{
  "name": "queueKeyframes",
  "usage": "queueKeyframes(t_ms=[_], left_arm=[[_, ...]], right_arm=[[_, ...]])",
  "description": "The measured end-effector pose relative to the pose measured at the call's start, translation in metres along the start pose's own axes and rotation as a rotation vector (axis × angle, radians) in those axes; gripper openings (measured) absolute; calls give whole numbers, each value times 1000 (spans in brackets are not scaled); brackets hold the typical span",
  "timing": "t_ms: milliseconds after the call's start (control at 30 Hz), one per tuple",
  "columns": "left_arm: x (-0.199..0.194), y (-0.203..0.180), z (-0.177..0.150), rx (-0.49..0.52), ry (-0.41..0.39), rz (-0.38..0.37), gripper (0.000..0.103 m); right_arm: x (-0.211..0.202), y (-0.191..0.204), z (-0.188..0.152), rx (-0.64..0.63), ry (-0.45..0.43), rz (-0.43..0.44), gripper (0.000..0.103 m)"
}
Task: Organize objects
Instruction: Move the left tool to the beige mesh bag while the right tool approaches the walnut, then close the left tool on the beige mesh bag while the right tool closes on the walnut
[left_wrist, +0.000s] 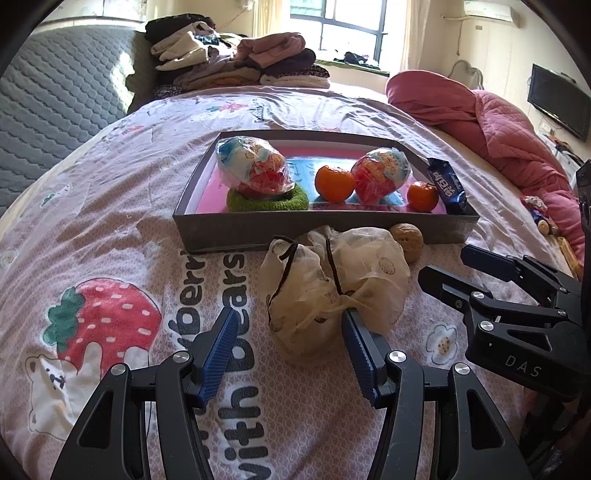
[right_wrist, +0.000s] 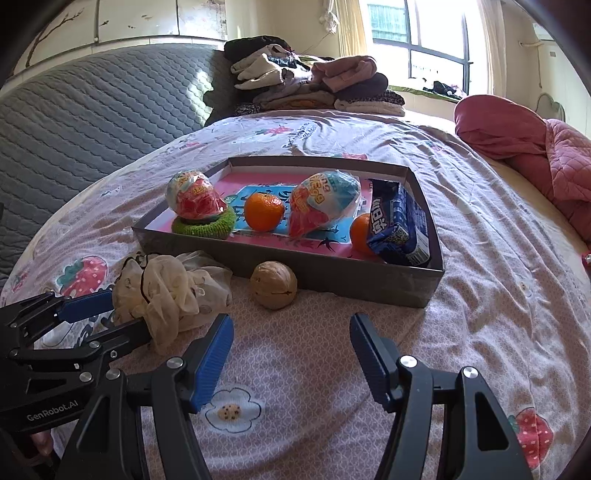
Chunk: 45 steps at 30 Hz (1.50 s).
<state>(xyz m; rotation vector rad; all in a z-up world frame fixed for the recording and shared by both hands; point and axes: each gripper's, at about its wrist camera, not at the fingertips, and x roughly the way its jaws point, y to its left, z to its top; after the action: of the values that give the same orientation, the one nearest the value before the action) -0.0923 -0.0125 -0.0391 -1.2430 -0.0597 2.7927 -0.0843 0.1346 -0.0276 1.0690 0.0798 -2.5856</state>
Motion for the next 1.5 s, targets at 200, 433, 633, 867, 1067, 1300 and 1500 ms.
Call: queueKeyframes(t_ms=[200,433,633,867,1067,1300,1500], left_arm=[[10,4,8,-10,0,-3,60],[21,7,16,-14,1,-15,60],[30,11,21,-25,1,-28,60],[36,15,26,-34,-4,-50,60],[41,17,30,-44,-7,-86,60],[45,17,33,-54,-13,-126,46],[44,15,30,-49,-24,-165,19]], right_arm=[[7,-1,5,15,5,1,65],[18,0,9,33,29,15,62],[28,2,12,36,60,15,57],[37,5,19,29,72,11,45],[43,6,22,31,82,14,37],[43,5,21,36,78,33,31],[42,5,21,45,74,40,31]])
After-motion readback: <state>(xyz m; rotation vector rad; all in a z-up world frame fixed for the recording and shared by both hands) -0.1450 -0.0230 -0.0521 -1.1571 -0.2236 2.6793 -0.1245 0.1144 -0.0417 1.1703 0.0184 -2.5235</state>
